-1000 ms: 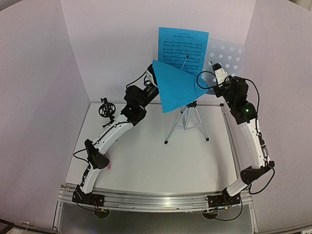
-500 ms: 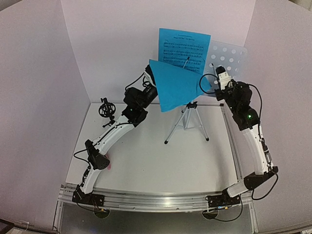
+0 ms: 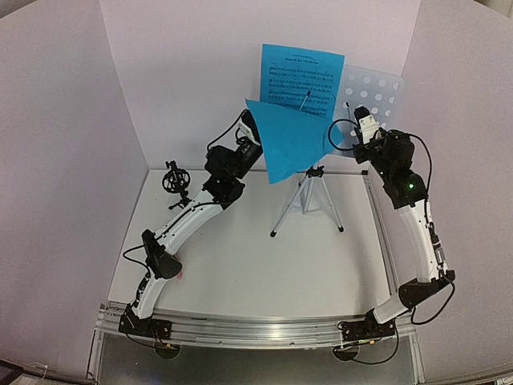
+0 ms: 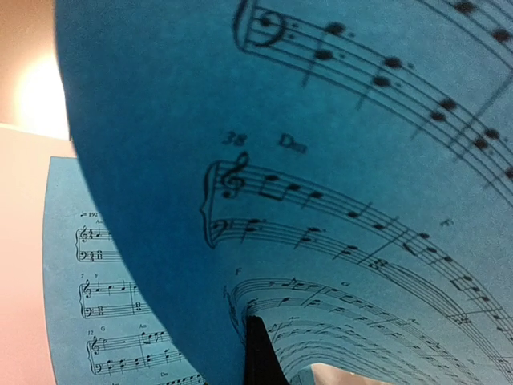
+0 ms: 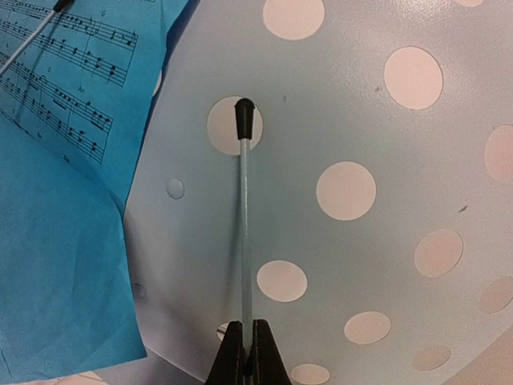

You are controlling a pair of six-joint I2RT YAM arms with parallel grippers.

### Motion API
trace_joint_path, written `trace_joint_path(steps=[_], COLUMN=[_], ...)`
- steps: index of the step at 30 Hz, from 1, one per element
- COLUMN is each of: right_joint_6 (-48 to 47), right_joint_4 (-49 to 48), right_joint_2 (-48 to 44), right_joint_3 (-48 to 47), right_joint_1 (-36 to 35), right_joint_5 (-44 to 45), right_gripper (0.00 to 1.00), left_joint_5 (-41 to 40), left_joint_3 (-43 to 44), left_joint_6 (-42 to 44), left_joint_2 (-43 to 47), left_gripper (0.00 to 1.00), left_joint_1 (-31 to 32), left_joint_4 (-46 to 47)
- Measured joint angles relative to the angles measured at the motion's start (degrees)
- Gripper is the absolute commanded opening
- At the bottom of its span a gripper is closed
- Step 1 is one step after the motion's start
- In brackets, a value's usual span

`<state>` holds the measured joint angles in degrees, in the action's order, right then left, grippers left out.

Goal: Set up the instrument practice props

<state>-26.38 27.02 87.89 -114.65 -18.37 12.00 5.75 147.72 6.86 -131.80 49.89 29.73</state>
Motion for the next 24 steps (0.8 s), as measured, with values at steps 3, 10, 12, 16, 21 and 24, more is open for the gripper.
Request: trace_joint_path(steps=[3, 10, 12, 16, 21, 24], right_joint_6=[0.9, 2.6, 2.8, 3.5, 5.1, 5.8], right_joint_4=[0.3, 1.0, 1.1, 0.8, 0.4, 0.3], right_joint_2=[0.0, -0.2, -0.2, -0.2, -0.2, -0.2], right_joint_3=[0.0, -0.3, -0.4, -0.4, -0.3, -0.3], right_joint_1=[1.5, 4.6, 5.1, 5.8, 5.9, 6.0], right_joint_5=[-3.2, -12.4, -14.3, -16.7, -17.5, -17.5], right_gripper=[0.0, 0.0, 0.0, 0.0, 0.0, 0.0], left_joint_5=[-0.1, -0.3, -0.3, 0.2, 2.5, 2.2], left_joint_3=[0.2, 0.3, 0.3, 0.3, 1.0, 1.1], left_joint_6=[1.0, 2.1, 2.1, 1.8, -0.2, -1.3], left_joint_2=[-0.6, -1.6, -1.7, -1.7, -1.7, -1.2], left_gripper=[0.0, 0.0, 0.0, 0.0, 0.0, 0.0], left_joint_1=[0.0, 0.0, 0.0, 0.0, 0.0, 0.1], left_joint_4=[0.7, 0.9, 0.8, 0.8, -1.9, -5.1])
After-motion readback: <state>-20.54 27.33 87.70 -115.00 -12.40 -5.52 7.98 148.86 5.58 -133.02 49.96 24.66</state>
